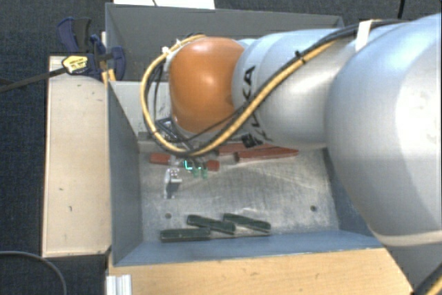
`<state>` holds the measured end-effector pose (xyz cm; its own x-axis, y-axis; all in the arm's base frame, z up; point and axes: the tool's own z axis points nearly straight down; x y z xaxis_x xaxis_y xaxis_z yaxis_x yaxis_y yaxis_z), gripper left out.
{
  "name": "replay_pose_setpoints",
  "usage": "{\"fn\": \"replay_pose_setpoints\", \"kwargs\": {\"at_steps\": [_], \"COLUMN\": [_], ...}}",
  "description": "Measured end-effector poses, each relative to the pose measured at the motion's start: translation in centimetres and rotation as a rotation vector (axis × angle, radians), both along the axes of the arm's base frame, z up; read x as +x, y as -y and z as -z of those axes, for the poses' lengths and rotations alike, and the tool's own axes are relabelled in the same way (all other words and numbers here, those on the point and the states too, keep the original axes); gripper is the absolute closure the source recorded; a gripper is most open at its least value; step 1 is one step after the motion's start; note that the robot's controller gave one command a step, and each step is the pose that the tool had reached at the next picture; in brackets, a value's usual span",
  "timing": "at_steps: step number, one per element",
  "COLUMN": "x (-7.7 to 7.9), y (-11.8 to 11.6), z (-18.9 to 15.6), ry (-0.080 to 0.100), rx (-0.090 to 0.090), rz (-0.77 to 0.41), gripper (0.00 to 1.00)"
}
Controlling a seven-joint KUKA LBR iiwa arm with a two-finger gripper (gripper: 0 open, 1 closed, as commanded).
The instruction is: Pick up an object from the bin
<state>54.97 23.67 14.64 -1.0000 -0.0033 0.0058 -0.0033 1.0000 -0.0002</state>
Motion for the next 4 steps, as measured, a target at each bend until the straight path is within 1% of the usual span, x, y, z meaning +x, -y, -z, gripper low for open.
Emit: {"fn": "replay_pose_setpoints", "kwargs": {"at_steps": [1, 2, 3, 4], "x": [0.2, 3.7, 3.7, 2.5], "y": [0.1, 5.3, 5.3, 5.6], "z": [-0.4, 6.3, 6.3, -13.6], "ry": [0.008, 0.006, 0.006, 0.017], "rx": [0.002, 0.000, 0.001, 0.003], "rz": [0.006, 0.134, 0.133, 0.086], "gripper": [0.00, 1.00, 1.00, 1.00]}}
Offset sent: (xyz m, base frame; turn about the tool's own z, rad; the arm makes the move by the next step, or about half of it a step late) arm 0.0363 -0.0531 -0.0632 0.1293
